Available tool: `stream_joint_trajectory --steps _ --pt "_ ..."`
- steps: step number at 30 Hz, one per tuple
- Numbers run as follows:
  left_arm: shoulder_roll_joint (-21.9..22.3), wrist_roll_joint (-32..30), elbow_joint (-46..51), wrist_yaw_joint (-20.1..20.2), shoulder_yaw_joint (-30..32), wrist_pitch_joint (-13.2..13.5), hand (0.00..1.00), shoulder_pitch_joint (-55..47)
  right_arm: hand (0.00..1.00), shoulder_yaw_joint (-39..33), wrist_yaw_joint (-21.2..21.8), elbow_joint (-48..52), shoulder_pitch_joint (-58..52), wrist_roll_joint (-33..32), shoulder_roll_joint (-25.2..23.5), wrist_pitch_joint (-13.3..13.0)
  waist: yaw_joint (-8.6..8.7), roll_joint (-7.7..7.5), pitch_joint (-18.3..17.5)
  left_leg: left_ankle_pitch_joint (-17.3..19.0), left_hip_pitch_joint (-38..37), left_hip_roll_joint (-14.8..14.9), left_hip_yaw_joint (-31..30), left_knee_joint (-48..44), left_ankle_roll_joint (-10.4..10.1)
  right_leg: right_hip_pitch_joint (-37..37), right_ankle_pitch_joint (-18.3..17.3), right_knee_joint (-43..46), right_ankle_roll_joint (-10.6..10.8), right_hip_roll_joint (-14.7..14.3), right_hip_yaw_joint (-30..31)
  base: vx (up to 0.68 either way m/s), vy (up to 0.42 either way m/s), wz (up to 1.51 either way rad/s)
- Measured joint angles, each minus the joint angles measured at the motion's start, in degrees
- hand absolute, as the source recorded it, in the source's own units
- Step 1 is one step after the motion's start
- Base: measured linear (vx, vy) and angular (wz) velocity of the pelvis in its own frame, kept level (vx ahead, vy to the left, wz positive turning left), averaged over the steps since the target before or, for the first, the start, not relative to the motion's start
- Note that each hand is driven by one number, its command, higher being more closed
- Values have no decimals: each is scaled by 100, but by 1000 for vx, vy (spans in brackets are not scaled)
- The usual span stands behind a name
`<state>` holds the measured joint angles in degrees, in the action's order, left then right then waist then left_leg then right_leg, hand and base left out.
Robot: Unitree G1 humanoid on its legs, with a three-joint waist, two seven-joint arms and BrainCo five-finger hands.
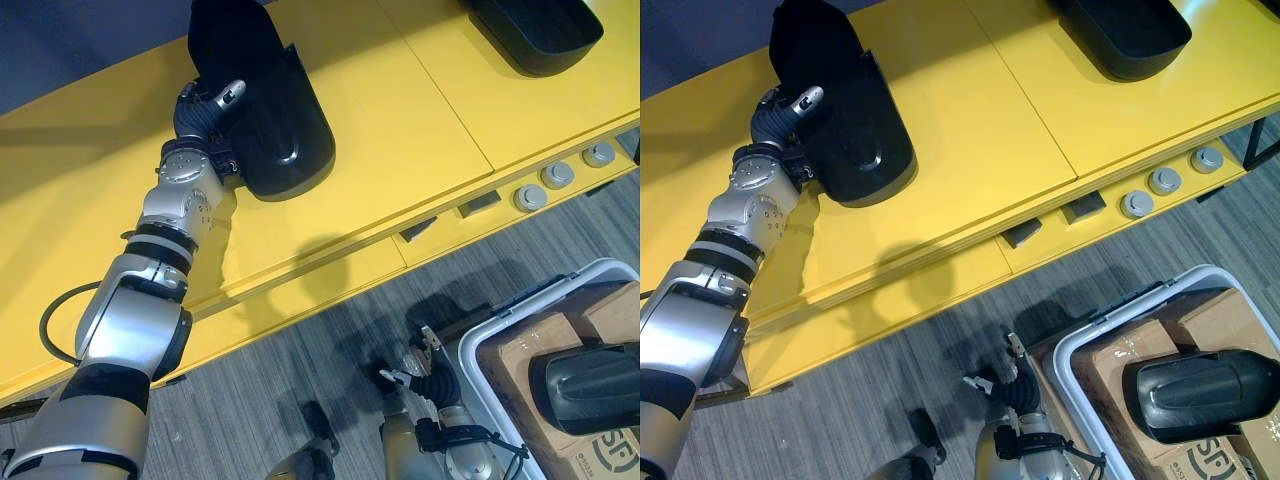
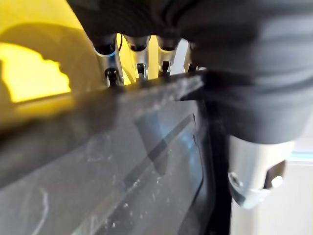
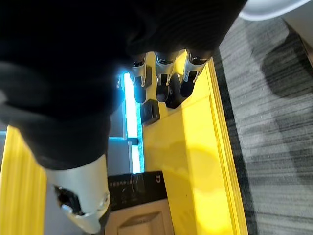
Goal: Walk over and take plastic housings, then place them on the shelf
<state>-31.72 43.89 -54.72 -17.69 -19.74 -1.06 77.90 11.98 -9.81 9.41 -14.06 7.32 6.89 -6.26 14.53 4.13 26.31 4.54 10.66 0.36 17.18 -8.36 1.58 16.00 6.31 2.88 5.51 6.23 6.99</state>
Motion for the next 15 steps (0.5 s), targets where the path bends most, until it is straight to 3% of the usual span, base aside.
stream_joint_trajectory --steps 15 --pt "79 -685 -304 -98 37 -238 0 312 0 60 -24 -1 -11 -4 -55 -4 4 0 -2 -132 -19 -10 -123 151 -37 -21 32 -32 -36 7 -132 -2 43 4"
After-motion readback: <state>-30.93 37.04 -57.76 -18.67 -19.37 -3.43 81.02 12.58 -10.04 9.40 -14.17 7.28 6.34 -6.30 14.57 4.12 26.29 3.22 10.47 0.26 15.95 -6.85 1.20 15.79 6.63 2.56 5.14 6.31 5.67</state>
